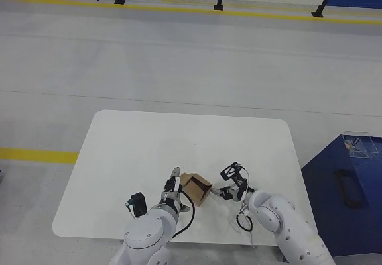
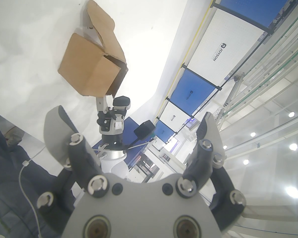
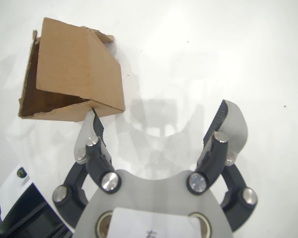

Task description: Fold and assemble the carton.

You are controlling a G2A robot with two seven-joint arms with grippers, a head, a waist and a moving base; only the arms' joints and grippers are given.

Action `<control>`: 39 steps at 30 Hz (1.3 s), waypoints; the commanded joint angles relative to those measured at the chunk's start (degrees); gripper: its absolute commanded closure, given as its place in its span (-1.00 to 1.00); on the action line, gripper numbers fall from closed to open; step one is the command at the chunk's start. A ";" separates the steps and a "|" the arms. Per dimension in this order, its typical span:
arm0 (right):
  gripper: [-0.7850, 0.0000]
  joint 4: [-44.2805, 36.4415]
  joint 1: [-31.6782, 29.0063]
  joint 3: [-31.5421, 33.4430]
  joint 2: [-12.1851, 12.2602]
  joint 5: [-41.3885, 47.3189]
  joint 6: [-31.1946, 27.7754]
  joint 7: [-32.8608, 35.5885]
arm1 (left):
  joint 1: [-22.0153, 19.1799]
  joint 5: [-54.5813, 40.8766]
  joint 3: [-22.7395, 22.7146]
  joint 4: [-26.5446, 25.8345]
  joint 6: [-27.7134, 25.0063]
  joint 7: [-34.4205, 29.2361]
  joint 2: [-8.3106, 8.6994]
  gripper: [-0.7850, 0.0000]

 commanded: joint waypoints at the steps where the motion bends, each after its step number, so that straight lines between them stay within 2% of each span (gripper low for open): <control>1: -1.00 1.04 1.38 -1.15 -0.48 -0.32 1.62 -0.72 | 0.00 0.00 0.00 0.00 0.00 0.00 0.00 -1.00; 11: -1.00 7.33 8.37 -7.12 -3.41 0.67 7.15 -1.86 | 0.00 0.00 0.00 0.00 0.00 0.00 0.00 -1.00; 16: -1.00 7.72 8.83 -6.63 -3.90 2.22 8.75 -2.38 | 0.00 0.00 0.00 0.00 0.00 0.00 0.00 -1.00; 20: -1.00 3.85 6.11 -2.40 -3.02 2.63 10.01 -3.65 | 0.00 0.00 0.00 0.00 0.00 0.00 0.00 -1.00; 26: -1.00 -9.92 -3.01 6.76 -1.40 6.56 11.35 -8.06 | 0.00 0.00 0.00 0.00 0.00 0.00 0.00 -1.00; 30: -1.00 -16.83 -7.10 9.72 -1.41 10.88 14.45 -10.97 | 0.00 0.00 0.00 0.00 0.00 0.00 0.00 -1.00; 39: -1.00 -16.83 -7.10 9.72 -1.41 10.88 14.45 -10.97 | 0.00 0.00 0.00 0.00 0.00 0.00 0.00 -1.00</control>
